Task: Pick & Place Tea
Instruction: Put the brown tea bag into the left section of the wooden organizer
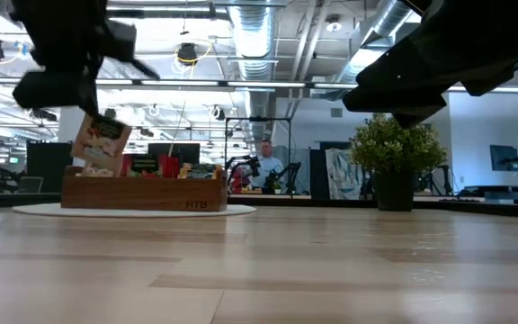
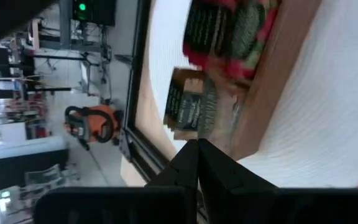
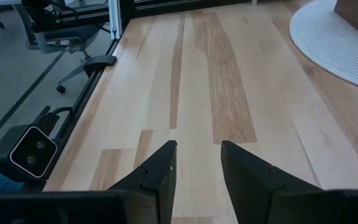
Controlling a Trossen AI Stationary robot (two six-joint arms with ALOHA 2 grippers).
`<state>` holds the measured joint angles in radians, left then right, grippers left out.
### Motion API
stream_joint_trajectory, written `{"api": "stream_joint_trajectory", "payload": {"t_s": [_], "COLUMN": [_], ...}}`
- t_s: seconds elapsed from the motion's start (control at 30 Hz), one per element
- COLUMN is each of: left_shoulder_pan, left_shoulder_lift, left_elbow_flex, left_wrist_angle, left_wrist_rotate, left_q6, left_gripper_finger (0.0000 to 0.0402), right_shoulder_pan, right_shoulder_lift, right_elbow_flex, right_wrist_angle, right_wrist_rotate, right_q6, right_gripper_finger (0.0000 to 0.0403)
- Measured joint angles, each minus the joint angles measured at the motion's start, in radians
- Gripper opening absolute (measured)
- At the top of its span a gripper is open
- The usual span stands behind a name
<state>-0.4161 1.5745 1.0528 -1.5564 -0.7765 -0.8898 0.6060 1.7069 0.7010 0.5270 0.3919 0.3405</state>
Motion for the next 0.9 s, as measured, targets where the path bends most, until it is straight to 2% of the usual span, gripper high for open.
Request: {"api": "stream_joint_trajectory", "payload": {"t_s": [0.3, 0.57, 0.77, 0.9], "left_shoulder_pan": [0.088, 0.115, 0.117, 0.149], "left_shoulder_lift": [-0.007, -0.068, -0.129, -0.167], "left_elbow_flex": [-0.118, -0.174, -0.197, -0.219], "left_wrist_angle": [0.078, 0.280, 0.245, 0.232], "left_wrist_rotate": [-0.058, -0.080, -0.162, -0.130], "left_q6": [0.056, 0.161, 0.047, 0.006], "left_gripper_finger": [0.0000, 0.0000, 0.0000, 0.0000], "right_shoulder_pan": [0.000, 0.000, 0.000, 0.000], "right_shoulder_lift": [0.000, 0.000, 0.000, 0.000], "right_elbow_flex": [0.000, 0.000, 0.000, 0.000], "right_wrist_angle": [-0.002, -0.003, -0.005, -0.005], "right_wrist_rotate": [0.000, -0.001, -0.001, -0.001], "right_q6": [0.000, -0.001, 0.000, 0.000], "right_gripper_finger": [0.0118, 0.0118, 0.0118, 0.0118]}}
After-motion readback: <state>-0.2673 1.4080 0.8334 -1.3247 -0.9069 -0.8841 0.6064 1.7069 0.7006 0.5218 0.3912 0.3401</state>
